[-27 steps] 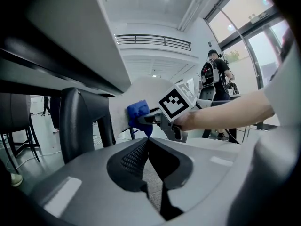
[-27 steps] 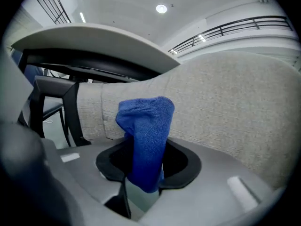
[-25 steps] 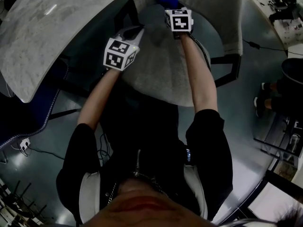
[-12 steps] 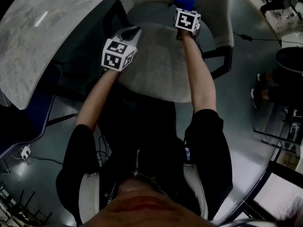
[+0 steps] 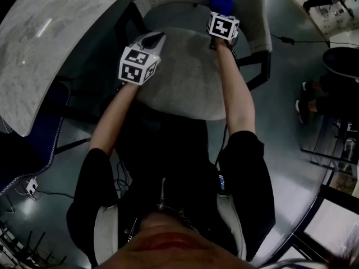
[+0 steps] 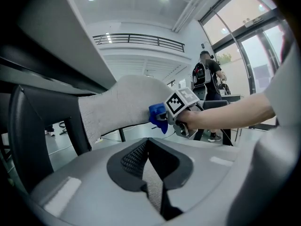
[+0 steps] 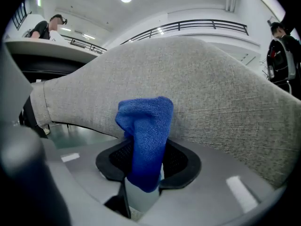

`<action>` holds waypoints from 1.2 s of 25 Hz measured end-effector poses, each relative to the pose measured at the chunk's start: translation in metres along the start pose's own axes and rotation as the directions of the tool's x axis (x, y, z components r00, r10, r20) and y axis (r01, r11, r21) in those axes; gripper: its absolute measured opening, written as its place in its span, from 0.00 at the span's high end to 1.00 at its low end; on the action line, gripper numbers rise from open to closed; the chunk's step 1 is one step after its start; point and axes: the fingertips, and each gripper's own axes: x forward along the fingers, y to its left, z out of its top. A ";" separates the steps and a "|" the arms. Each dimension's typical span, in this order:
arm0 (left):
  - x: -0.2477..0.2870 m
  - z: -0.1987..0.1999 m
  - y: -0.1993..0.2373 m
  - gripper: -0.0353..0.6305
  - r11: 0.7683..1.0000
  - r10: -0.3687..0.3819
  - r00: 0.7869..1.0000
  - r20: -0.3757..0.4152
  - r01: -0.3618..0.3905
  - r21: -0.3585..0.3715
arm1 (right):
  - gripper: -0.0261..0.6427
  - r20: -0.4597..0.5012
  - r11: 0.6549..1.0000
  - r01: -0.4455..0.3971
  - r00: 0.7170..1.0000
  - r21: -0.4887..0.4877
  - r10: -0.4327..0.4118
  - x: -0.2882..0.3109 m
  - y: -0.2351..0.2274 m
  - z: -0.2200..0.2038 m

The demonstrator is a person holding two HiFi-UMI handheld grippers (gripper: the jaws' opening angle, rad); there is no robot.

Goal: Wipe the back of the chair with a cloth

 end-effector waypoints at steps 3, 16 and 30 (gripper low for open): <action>0.003 -0.001 0.001 0.93 1.000 -0.002 1.000 -0.002 0.002 -0.001 | 0.74 0.010 0.999 0.027 1.000 0.031 -0.027 -0.005 -0.012 -0.001; 0.028 0.000 -0.025 0.93 0.997 -0.071 0.997 0.011 0.071 -0.015 | 0.74 0.086 0.967 0.182 0.976 0.178 -0.199 -0.049 -0.065 -0.013; 0.043 -0.002 -0.040 0.93 0.993 -0.116 0.993 0.018 0.117 -0.035 | 0.75 0.098 0.906 0.225 0.956 0.359 -0.277 -0.106 -0.087 -0.048</action>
